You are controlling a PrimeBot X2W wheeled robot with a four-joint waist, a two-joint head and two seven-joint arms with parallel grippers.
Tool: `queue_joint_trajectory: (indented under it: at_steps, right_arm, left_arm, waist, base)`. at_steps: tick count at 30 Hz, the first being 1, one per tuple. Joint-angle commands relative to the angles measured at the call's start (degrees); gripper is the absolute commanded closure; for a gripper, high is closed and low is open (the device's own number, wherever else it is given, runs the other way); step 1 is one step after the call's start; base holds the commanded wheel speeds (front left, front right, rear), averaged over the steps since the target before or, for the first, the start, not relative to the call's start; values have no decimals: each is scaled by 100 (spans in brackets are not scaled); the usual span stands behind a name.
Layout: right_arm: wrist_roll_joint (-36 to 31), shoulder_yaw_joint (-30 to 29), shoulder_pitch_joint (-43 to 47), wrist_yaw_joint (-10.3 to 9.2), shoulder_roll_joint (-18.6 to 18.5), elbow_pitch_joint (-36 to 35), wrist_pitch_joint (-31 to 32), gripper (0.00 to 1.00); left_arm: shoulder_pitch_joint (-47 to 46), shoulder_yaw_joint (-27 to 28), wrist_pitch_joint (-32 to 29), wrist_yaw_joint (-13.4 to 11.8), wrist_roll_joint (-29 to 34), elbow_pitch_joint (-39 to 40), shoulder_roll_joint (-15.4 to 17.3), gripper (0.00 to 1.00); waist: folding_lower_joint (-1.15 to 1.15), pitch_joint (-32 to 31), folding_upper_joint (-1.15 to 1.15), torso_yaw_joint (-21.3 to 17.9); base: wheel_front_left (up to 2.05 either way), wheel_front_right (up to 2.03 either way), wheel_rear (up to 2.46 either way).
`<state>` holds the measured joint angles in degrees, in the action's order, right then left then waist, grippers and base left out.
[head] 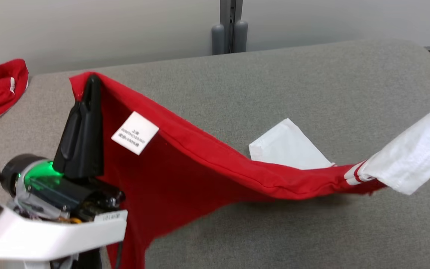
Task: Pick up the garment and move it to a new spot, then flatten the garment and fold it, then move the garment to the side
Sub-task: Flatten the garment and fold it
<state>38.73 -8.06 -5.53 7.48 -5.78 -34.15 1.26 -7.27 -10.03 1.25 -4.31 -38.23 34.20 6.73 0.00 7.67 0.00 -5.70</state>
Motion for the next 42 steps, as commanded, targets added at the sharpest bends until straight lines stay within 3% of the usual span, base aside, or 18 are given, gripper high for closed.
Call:
queue_joint_trajectory:
  at_steps: [1,7,14,15,19,25,29,33,42]
  right_arm:
    - [-42,38,-129,3,-8,72,90,100]
    - [-117,374,-936,3,-53,744,217,100]
    - [-269,837,-3814,3,4,2698,146,100]
    - [-364,853,-4832,3,67,3426,13,100]
    - [-530,785,-6661,3,202,4853,-548,100]
    - [-534,910,-8484,3,297,6542,-1259,100]
    - [-117,1347,-8856,3,281,6975,-1508,100]
    - [153,1785,-8487,3,281,7111,-1612,100]
    - [493,2178,-7408,3,274,6407,-1657,100]
  left_arm:
    - [-247,51,-135,-33,-88,-116,72,100]
    - [-1152,140,-483,111,-157,-970,310,100]
    - [-3709,172,-1000,362,208,-3092,842,100]
    - [-4646,144,-996,411,497,-3763,1039,100]
    - [-6200,174,-663,431,865,-5033,1190,100]
    - [-7831,144,-33,495,1275,-6334,1333,100]
    - [-8315,104,247,645,1339,-6990,1410,100]
    - [-8196,142,502,740,1315,-7588,1564,100]
    - [-8148,224,944,975,1082,-8393,1687,100]
  waist:
    - [0,202,0,37]
    - [0,805,0,67]
    - [0,1684,0,35]
    - [0,1880,0,13]
    - [0,2020,0,-122]
    - [0,2296,0,-450]
    - [0,2685,0,-618]
    - [0,3096,0,-752]
    - [0,3436,0,-870]
  base:
    - [0,0,0]
    - [0,0,0]
    - [0,0,0]
    - [0,0,0]
    - [0,0,0]
    - [0,0,0]
    - [0,0,0]
    - [0,0,0]
    - [0,0,0]
